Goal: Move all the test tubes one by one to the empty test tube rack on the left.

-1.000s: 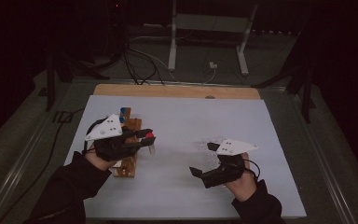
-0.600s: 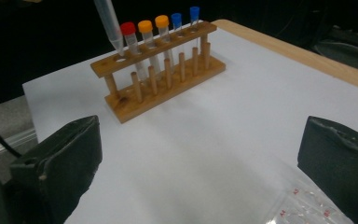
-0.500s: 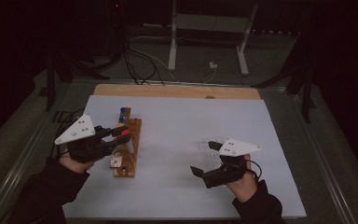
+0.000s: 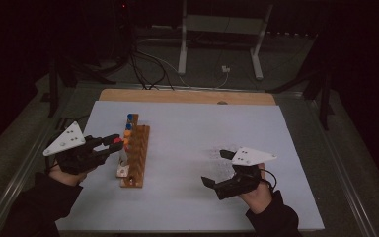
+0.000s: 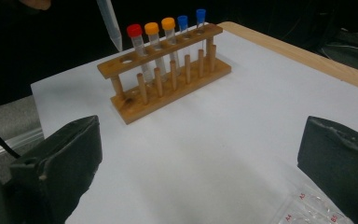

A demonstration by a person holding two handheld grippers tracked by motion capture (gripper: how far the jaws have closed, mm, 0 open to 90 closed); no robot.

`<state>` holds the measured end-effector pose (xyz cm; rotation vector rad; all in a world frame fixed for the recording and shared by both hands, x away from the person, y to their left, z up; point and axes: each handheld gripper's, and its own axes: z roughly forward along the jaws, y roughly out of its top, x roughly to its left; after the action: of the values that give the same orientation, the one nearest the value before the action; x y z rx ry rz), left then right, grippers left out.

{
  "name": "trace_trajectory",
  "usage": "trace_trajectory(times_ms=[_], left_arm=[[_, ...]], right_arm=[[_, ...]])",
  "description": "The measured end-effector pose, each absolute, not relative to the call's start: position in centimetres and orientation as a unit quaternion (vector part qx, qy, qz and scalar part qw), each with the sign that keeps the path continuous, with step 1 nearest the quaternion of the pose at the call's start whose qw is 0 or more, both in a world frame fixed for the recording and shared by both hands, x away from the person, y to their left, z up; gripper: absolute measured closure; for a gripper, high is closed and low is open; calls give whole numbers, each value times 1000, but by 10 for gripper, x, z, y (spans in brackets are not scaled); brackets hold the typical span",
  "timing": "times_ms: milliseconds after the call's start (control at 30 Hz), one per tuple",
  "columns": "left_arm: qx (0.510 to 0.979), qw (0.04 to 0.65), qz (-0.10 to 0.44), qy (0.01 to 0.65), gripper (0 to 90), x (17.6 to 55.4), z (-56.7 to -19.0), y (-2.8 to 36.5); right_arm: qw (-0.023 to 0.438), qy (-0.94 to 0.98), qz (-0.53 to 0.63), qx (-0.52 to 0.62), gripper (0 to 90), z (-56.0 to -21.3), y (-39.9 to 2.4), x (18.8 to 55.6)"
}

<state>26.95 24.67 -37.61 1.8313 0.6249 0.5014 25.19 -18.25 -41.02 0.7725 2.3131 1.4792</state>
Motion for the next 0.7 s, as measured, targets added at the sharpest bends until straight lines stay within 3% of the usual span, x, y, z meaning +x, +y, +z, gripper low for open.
trace_trajectory(times_ms=[700], left_arm=[[767,529,196,305,716,279,-425,252]], right_arm=[[143,802,514,268,0,-411,-183,252]])
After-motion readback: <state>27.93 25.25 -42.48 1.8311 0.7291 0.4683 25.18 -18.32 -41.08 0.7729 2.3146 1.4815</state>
